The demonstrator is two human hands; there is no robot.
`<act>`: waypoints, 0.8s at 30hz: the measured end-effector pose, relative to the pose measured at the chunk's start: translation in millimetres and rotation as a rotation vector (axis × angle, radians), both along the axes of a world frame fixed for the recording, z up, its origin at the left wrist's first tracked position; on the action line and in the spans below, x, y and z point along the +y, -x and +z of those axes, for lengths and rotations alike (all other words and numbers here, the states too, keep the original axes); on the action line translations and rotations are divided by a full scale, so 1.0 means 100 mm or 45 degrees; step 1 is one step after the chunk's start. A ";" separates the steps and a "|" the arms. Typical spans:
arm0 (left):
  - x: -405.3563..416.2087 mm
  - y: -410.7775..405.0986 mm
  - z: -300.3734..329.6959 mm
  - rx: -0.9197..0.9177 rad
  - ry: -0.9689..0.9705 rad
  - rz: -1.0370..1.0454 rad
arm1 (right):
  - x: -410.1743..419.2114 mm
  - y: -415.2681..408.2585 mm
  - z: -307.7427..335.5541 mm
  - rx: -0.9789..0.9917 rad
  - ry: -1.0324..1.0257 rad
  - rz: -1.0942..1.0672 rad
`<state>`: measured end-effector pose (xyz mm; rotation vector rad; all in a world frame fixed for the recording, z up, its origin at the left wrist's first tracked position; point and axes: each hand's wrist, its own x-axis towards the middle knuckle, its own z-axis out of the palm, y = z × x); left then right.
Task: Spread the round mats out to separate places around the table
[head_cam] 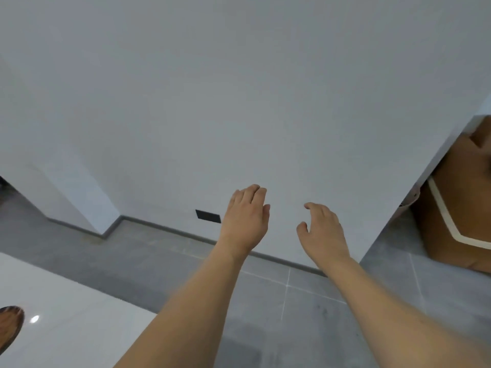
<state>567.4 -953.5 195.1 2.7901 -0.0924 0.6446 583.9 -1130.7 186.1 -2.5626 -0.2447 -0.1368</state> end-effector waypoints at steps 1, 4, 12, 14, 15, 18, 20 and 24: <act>0.01 -0.07 -0.01 0.010 -0.005 0.003 | 0.02 -0.10 -0.01 0.012 0.005 0.028; 0.15 -0.34 -0.05 0.061 -0.014 0.047 | 0.15 -0.48 -0.02 0.028 0.017 0.099; 0.64 -1.39 -0.07 0.070 -0.088 0.119 | 0.56 -1.67 0.05 0.038 0.036 0.222; 0.78 -1.68 -0.06 0.054 -0.076 0.154 | 0.66 -1.96 0.05 0.049 0.044 0.246; 0.84 -1.82 -0.05 0.051 -0.062 0.173 | 0.71 -2.10 0.05 0.044 0.036 0.246; 0.98 -2.14 -0.08 0.069 -0.029 0.243 | 0.88 -2.46 0.01 0.063 0.042 0.295; 1.06 -2.29 -0.12 0.098 -0.050 0.277 | 1.03 -2.68 -0.05 0.090 0.073 0.375; 1.33 -2.46 -0.19 0.115 -0.039 0.468 | 1.46 -3.09 -0.12 0.116 0.059 0.553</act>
